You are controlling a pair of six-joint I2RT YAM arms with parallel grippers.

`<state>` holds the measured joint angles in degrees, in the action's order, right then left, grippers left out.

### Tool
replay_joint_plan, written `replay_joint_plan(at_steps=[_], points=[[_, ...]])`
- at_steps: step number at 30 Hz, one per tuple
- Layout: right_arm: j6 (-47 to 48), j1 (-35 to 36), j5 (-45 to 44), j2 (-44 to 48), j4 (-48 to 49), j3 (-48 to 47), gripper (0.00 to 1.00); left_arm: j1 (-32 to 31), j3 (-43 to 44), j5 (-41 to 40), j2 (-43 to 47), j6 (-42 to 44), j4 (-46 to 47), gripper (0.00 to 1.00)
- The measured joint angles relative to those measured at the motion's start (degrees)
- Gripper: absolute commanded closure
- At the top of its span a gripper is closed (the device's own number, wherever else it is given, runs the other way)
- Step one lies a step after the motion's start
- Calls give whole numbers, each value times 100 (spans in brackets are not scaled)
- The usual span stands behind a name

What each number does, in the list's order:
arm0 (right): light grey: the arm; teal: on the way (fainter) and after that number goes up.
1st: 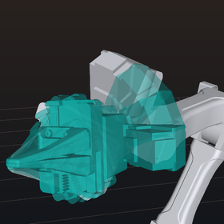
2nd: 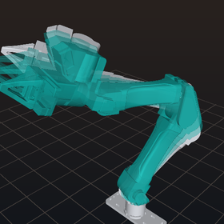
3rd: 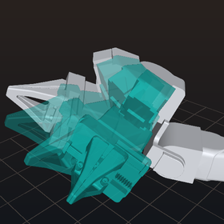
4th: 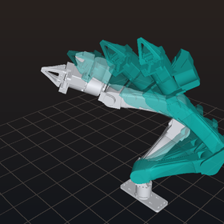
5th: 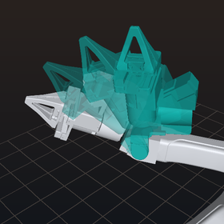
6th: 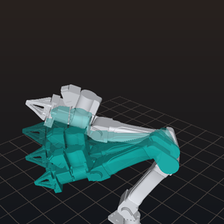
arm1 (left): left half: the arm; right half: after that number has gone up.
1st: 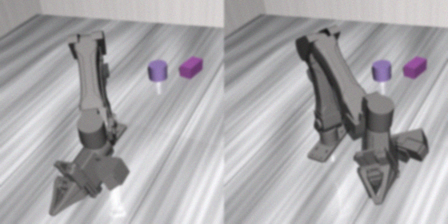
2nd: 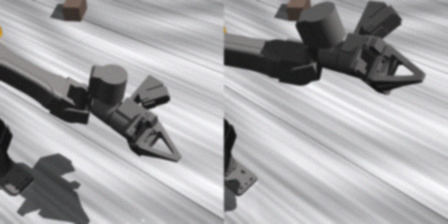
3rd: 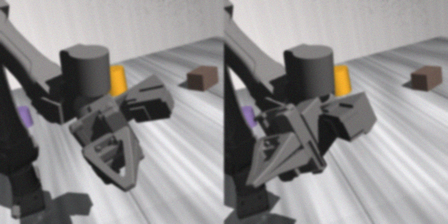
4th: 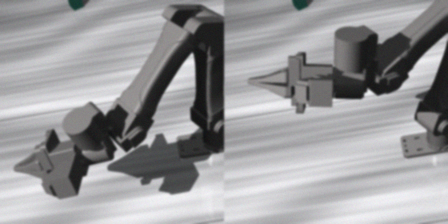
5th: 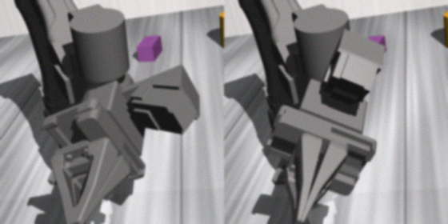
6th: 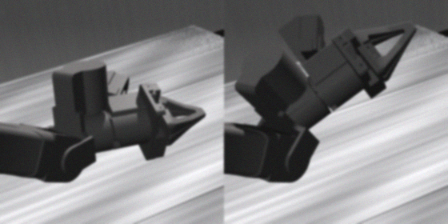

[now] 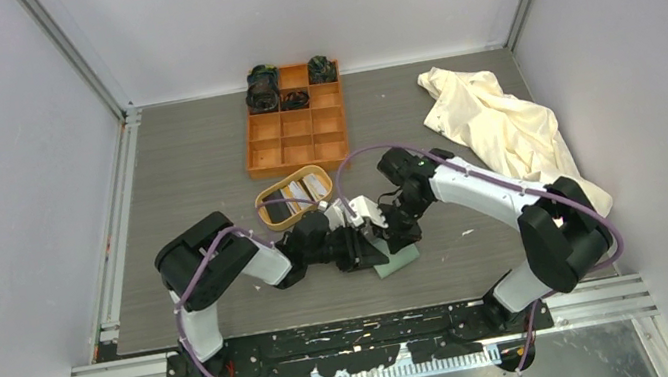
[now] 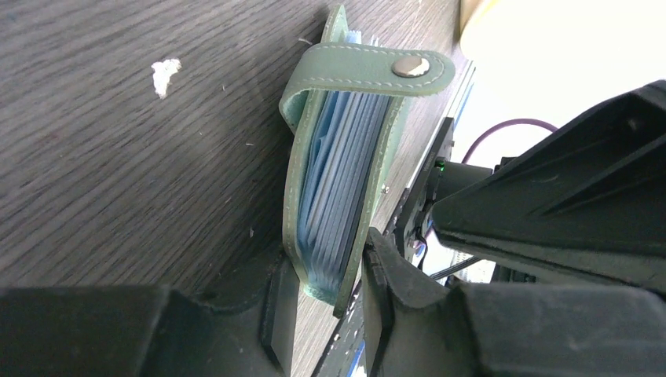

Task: Put the credit cards into the card holder
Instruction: Close the card holder at the center of the board.

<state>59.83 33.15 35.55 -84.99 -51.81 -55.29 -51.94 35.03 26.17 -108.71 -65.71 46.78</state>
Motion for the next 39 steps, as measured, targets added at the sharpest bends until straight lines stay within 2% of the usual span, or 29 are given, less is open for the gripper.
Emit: replay_joint_plan(at_steps=[2,5,8,11,13,16,20,24,30,32,33,35,36,39], points=[[-103,-120,35,15,2,-35,66,9,0,24,-22,-9,35,96],[-50,-398,125,186,57,-46,50,35,0,76,-55,-11,83,95],[452,-533,249,398,-116,-37,44,85,0,122,-83,-20,136,90],[765,-321,162,479,-44,236,30,111,-9,160,-116,-55,197,84],[774,-208,-28,531,245,597,25,114,-22,157,-122,-90,229,79],[721,-127,-256,638,643,1010,25,120,-28,129,-122,-168,225,72],[621,55,-610,638,1075,1064,29,181,-55,42,-90,-201,234,54],[577,94,-918,452,1473,1029,34,208,-238,-111,205,-116,201,45],[433,98,-1067,328,1648,964,38,208,-723,-525,1099,487,-393,37],[321,98,-1060,273,1615,890,38,208,-901,-730,1556,850,-769,31],[278,98,-1054,249,1611,868,38,208,-964,-807,1722,997,-879,24],[173,94,-1038,210,1585,820,38,208,-1130,-1027,2197,1397,-1132,5],[138,94,-1034,201,1576,802,38,208,-1198,-1104,2382,1545,-1189,1],[35,92,-1019,166,1552,763,38,208,-1425,-1351,2889,1858,-1113,0]])
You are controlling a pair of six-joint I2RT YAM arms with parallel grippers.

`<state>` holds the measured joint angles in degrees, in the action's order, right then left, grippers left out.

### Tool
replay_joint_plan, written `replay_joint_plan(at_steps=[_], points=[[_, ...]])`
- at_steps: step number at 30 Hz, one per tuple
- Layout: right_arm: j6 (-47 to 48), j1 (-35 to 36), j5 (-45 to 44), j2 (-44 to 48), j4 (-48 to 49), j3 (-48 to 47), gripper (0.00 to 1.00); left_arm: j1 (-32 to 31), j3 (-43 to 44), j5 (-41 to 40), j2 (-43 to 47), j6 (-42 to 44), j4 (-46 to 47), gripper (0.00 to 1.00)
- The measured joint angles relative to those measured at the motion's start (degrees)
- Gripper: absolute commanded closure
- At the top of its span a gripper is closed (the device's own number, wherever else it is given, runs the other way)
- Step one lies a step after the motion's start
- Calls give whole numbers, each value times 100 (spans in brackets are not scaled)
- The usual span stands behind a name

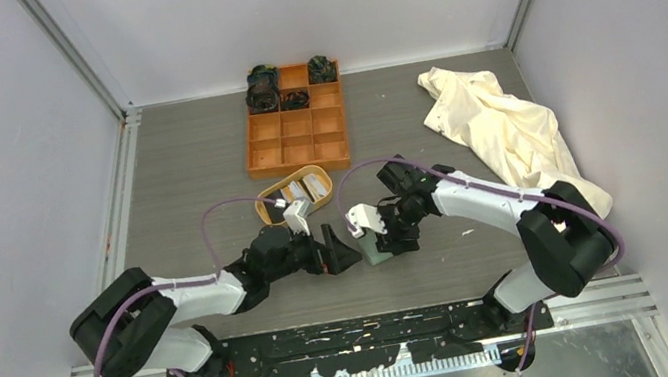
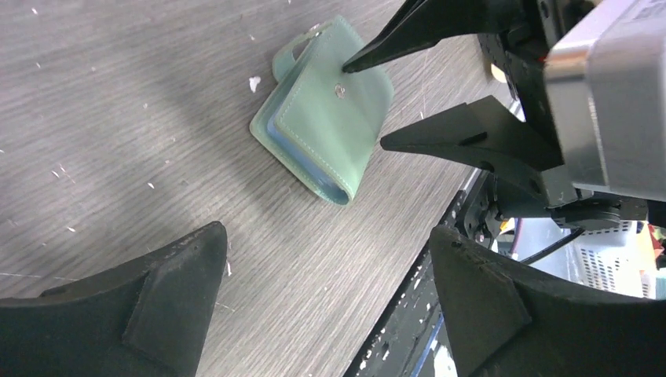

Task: Put the credit cards into the card holder
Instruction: Close the card holder at the center of the board.

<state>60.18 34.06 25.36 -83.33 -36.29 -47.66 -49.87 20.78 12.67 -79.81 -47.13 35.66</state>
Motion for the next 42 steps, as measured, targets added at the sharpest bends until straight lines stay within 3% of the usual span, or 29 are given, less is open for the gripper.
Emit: replay_joint_plan(at_steps=[2,3,5,8,11,19,32,36,42], points=[[-42,0,7,-11,0,-9,38,0,-55,-90,81,83,166,7],[-57,0,9,-22,-7,-20,38,2,-52,-109,61,92,245,15],[-79,0,22,-46,-26,-46,38,2,-9,-109,-35,50,352,48],[-103,0,31,-72,-57,-79,38,0,229,-55,-428,-118,520,74],[-107,-2,37,-72,-59,-79,38,0,529,72,-953,-323,772,87],[-153,-17,70,-118,-94,-127,39,-44,1023,310,-1867,-743,1158,100],[-205,-323,501,-76,-339,-348,35,-70,1097,236,-2304,-1080,1292,100],[59,-643,984,-46,-472,-673,37,-70,1084,236,-2358,-1126,1401,100],[785,-778,1521,-802,-1025,-1582,52,-70,1078,254,-2422,-1145,1537,100]])
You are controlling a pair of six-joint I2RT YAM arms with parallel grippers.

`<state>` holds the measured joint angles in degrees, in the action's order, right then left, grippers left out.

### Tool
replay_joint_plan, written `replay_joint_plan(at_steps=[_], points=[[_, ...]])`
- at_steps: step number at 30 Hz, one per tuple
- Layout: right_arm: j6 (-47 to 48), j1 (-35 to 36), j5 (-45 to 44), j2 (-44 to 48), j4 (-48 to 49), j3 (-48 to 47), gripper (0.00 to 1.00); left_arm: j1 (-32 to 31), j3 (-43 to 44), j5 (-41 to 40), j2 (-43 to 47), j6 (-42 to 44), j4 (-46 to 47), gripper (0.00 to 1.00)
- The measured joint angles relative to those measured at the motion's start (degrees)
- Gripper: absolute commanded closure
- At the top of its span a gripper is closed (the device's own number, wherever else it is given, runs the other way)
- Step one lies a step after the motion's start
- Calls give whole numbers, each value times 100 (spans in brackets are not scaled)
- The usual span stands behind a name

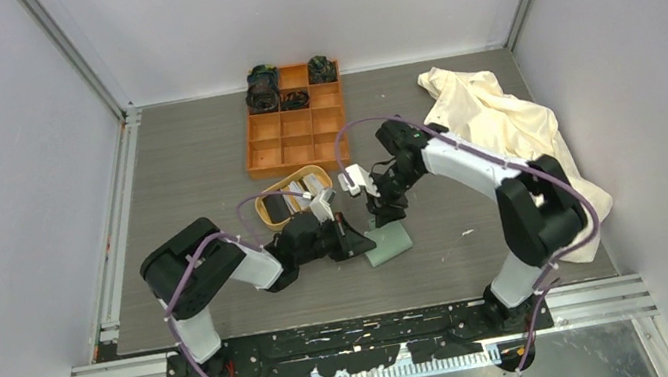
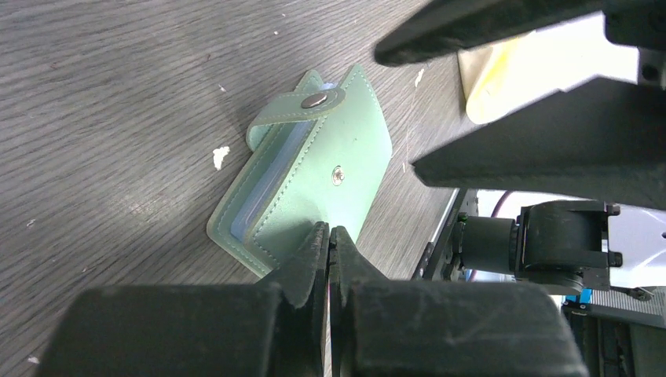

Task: Put the credit cards into the card holder
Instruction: Close the card holder at the center of the board.

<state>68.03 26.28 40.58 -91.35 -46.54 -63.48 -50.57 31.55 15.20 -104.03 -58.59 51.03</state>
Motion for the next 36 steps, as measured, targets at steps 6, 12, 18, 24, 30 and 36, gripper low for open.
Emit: replay_joint_plan(at_steps=[6,12,18,24,30,36], points=[[356,0,111,-894,-439,-656,58,2,-22,0,-17,0,66,100],[498,0,111,-1147,-848,-911,65,2,-24,33,-39,0,105,100],[520,0,109,-1333,-951,-1036,67,2,-24,55,-66,-2,151,100],[470,0,103,-1469,-942,-1106,73,7,-24,85,-74,0,168,100],[415,0,101,-1523,-970,-1200,87,7,-24,87,-76,0,173,100],[393,0,98,-1580,-1060,-1314,99,7,-24,87,-76,0,173,100]])
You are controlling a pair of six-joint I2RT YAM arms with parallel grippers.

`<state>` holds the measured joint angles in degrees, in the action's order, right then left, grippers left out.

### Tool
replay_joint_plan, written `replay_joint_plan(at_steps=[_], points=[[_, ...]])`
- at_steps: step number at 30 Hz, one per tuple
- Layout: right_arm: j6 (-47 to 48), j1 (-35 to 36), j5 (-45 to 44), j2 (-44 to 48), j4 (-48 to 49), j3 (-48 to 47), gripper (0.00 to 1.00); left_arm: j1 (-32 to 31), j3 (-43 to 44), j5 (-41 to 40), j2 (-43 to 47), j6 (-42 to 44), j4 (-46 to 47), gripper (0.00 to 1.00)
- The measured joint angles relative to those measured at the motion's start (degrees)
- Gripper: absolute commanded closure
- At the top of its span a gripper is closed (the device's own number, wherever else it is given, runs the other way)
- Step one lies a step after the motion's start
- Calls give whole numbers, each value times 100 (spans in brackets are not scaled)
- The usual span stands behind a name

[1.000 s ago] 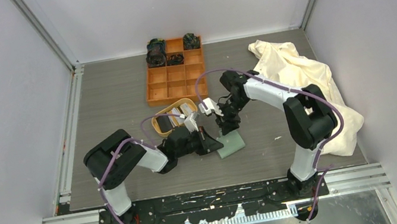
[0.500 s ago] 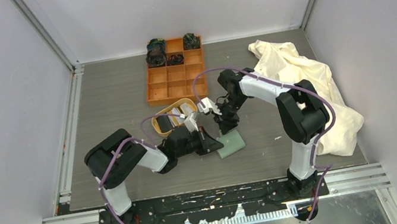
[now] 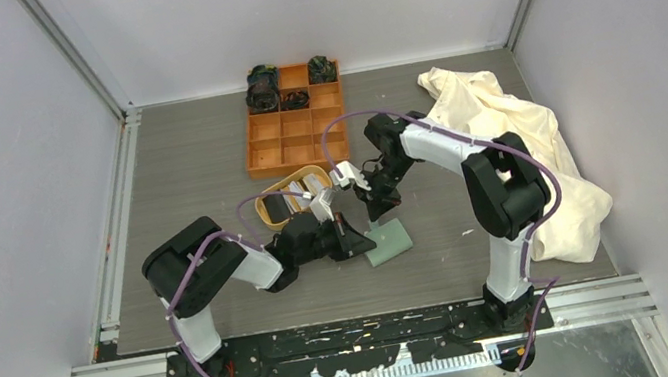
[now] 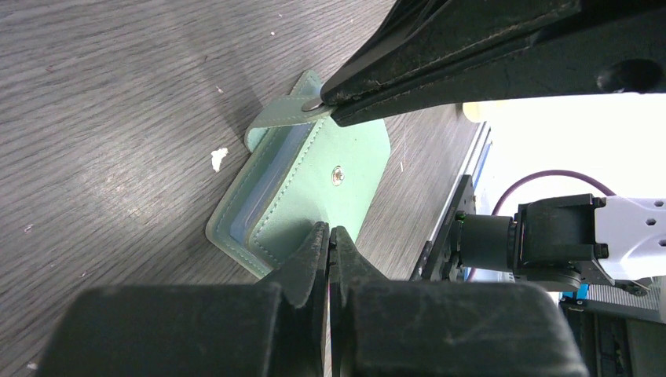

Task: Put the credit cards into the card holder
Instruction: Close the card holder at the center of the board.

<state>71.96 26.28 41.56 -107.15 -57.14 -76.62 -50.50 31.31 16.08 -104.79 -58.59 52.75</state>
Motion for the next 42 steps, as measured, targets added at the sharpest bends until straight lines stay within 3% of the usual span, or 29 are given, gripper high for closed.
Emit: replay_joint_plan(at_steps=[9,17,27,42], points=[[-160,0,-48,13,37,15,99,2,0,-4,0,-125,-26,100],[-509,83,-251,990,592,890,99,26,0,-2,-24,-262,-4,100],[-621,240,-525,1331,1163,1685,99,28,0,-4,-35,-289,-2,100],[-660,264,-616,1508,1246,1759,99,28,-2,0,-46,-299,17,100]])
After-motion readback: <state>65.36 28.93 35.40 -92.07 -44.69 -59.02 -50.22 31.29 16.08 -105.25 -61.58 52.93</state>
